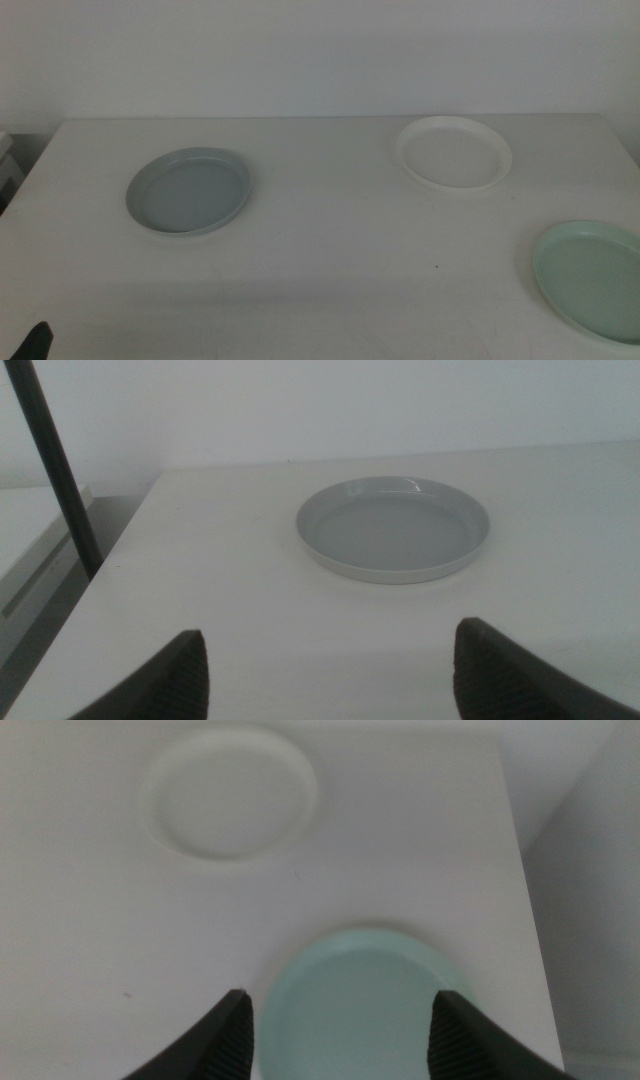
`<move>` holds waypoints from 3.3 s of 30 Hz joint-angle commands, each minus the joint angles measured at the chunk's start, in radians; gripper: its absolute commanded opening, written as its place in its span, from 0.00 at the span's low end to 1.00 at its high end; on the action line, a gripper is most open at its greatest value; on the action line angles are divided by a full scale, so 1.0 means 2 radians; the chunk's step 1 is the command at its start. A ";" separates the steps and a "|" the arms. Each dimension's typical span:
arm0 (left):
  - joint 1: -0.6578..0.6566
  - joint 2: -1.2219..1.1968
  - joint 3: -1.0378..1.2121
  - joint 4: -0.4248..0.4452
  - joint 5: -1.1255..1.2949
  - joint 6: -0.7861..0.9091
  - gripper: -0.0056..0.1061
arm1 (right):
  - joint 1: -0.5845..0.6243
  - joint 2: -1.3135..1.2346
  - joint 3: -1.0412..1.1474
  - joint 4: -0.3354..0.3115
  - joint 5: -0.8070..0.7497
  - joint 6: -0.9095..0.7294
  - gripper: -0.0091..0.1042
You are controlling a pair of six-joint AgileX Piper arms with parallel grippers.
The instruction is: Stack the three bowls on top of each other.
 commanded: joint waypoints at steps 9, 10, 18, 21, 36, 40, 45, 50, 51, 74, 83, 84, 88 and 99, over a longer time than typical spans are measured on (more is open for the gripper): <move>0.001 -0.007 -0.002 -0.002 -0.037 -0.004 0.77 | -0.101 0.108 -0.018 -0.004 -0.010 -0.044 0.48; 0.001 -0.007 -0.002 -0.002 -0.037 -0.004 0.77 | -0.110 0.123 -0.018 -0.003 -0.010 -0.054 0.48; 0.001 -0.007 -0.002 -0.002 -0.037 -0.004 0.77 | -0.164 0.231 -0.018 -0.003 -0.019 -0.102 0.48; 0.001 -0.007 -0.002 -0.002 -0.037 -0.004 0.77 | -0.168 0.269 -0.018 -0.006 -0.037 -0.116 0.48; 0.001 -0.007 -0.002 -0.002 -0.037 -0.004 0.77 | -0.173 0.367 -0.018 -0.020 -0.119 -0.143 0.48; 0.001 -0.007 -0.002 -0.002 -0.037 -0.004 0.77 | -0.177 0.378 -0.018 -0.020 -0.126 -0.143 0.48; 0.001 -0.007 -0.002 -0.002 -0.037 -0.004 0.77 | -0.178 0.395 -0.018 -0.018 -0.127 -0.143 0.48; 0.001 -0.007 -0.002 -0.002 -0.037 -0.004 0.77 | -0.178 0.410 -0.018 -0.016 -0.129 -0.143 0.40; 0.001 -0.007 -0.002 -0.002 -0.037 -0.004 0.77 | -0.178 0.412 -0.018 -0.015 -0.129 -0.143 0.37; 0.001 -0.007 -0.002 -0.002 -0.037 -0.004 0.77 | -0.052 0.272 -0.018 0.120 -0.066 -0.153 0.07; 0.001 -0.007 -0.002 -0.002 -0.037 -0.004 0.77 | 0.094 0.284 -0.027 0.234 -0.107 -0.152 0.07; 0.001 -0.007 -0.002 -0.002 -0.037 -0.004 0.77 | 0.106 0.291 -0.032 0.237 -0.110 -0.152 0.07; 0.001 -0.007 -0.002 -0.002 -0.037 -0.004 0.77 | 0.142 0.324 -0.054 0.239 -0.113 -0.136 0.07; 0.001 -0.007 -0.002 -0.001 -0.036 -0.004 0.77 | 0.178 0.407 -0.078 0.243 -0.124 -0.131 0.07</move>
